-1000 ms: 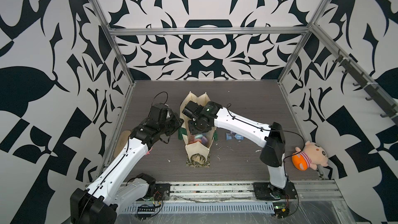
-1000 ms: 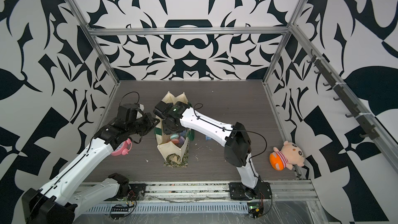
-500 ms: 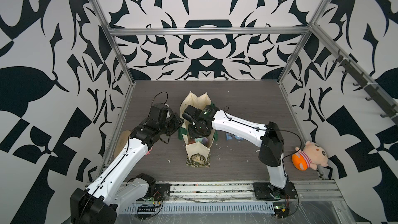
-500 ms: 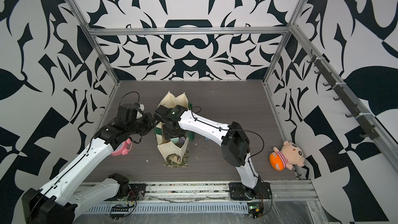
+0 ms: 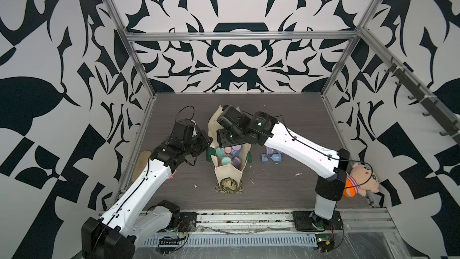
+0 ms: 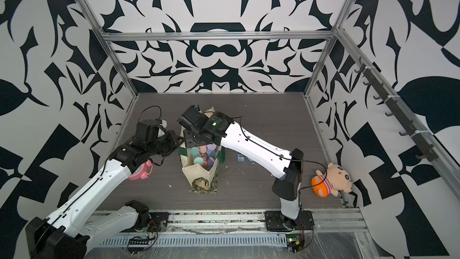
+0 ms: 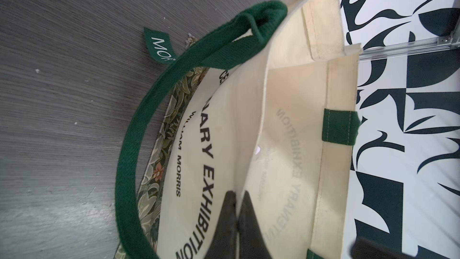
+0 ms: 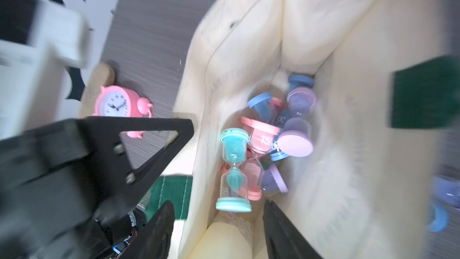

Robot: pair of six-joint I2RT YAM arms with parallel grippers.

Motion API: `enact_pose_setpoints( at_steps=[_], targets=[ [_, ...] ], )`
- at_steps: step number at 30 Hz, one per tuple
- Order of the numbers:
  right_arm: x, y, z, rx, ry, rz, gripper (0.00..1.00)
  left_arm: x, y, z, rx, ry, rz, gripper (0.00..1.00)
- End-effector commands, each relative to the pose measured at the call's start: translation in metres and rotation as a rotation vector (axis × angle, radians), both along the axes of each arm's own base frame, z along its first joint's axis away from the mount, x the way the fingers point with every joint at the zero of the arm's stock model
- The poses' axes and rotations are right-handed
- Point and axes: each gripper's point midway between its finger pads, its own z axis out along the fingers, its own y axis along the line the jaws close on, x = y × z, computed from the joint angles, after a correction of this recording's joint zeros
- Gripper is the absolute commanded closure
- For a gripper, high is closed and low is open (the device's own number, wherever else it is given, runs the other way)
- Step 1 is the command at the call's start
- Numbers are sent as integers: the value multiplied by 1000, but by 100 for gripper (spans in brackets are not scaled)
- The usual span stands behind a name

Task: Put the hourglass into the canvas bag
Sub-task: Place the hourglass in the canvas bag, then pick up the hourglass from the center of the board.

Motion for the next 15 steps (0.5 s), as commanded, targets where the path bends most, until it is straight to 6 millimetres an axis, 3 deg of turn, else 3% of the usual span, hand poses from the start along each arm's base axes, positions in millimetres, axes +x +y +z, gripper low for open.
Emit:
enact_pose_setpoints(
  at_steps=[1,4,7,12,15],
  targets=[
    [6,-40,42,-13,-149,-80,37,1,0,4,18,-14,-12,100],
    [13,-75,47,-28,-184,-175,36,2,0,5,17,-16,-13,99],
    [24,-115,34,-35,-144,-286,35,2,0,5,20,-17,-14,97],
    [33,-179,-7,-51,-37,-474,35,1,1,2,26,-14,-15,95],
    [37,-201,-37,-57,42,-528,34,1,1,1,28,-10,-16,96]
  ],
)
